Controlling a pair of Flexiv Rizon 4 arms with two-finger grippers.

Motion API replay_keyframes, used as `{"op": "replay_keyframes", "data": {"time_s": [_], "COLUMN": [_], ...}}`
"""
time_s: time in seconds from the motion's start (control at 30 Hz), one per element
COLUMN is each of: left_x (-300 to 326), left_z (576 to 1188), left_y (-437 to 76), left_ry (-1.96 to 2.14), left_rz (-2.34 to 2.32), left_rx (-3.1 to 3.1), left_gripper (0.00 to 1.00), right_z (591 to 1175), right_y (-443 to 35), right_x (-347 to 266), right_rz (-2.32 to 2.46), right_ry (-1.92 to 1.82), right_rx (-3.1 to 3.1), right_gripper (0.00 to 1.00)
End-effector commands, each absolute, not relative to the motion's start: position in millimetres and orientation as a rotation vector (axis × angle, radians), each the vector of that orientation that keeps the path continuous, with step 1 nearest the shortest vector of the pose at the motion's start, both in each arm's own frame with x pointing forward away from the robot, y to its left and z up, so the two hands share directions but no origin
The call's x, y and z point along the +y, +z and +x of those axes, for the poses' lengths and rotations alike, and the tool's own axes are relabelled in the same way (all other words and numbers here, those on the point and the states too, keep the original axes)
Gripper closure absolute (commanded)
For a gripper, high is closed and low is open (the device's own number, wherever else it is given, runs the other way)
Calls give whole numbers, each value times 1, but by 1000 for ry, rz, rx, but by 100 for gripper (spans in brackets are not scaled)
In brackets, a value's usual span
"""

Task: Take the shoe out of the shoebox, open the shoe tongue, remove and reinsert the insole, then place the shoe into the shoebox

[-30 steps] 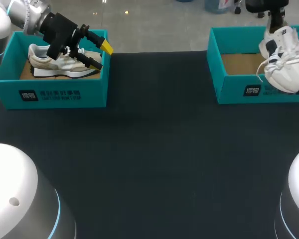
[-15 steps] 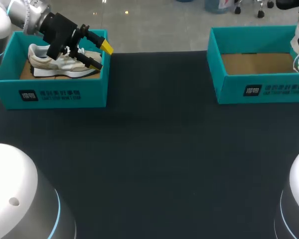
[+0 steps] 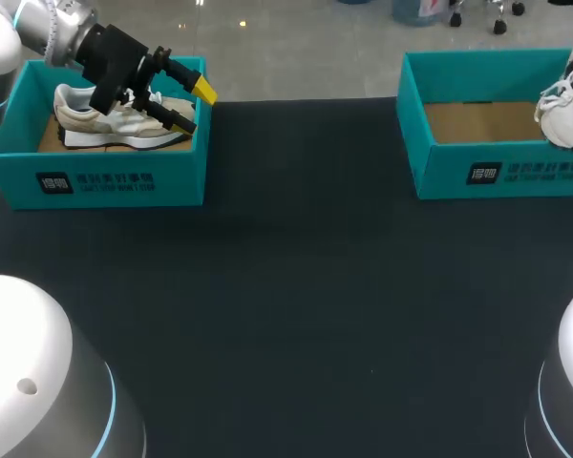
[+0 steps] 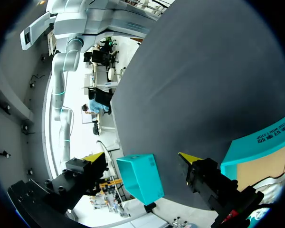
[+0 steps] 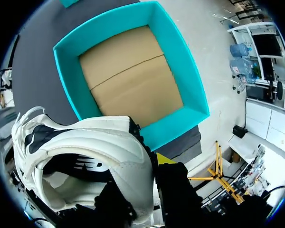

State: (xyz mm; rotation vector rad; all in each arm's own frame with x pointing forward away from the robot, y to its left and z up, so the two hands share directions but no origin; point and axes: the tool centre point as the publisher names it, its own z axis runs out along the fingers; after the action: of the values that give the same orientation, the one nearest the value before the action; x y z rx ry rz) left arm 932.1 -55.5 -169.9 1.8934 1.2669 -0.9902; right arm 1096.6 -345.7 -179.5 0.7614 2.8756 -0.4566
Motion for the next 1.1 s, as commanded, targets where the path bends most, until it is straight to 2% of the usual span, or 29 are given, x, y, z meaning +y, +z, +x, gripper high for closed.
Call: {"op": "replay_keyframes", "data": {"time_s": [0.03,0.13,0.37,0.7,1.1], "left_x": [-55,-55,-55,-55,-55], "left_z": [932,932,932,932,932], "left_y": [-169,-169,-169,-169,-169], "left_ry": [-988,-988,-988,-988,-988], "left_rz": [1897,1897,1897,1897,1897], "left_rx": [1268,1268,1268,1268,1268], "left_gripper": [0,0,0,0,0], "right_z": [1094,1094,1090,1064,1059], "right_y": [-175,-178,-187,-186,-191], "right_x": [-346,-344,-353,-373,-367], "right_rz": [1394,1602,2238,2719,2705], "right_ry": [-376,-506,-459,-508,-619], "right_rx": [2586,2359,1995,1442,1345], "right_gripper": [100,100,100,100,100]}}
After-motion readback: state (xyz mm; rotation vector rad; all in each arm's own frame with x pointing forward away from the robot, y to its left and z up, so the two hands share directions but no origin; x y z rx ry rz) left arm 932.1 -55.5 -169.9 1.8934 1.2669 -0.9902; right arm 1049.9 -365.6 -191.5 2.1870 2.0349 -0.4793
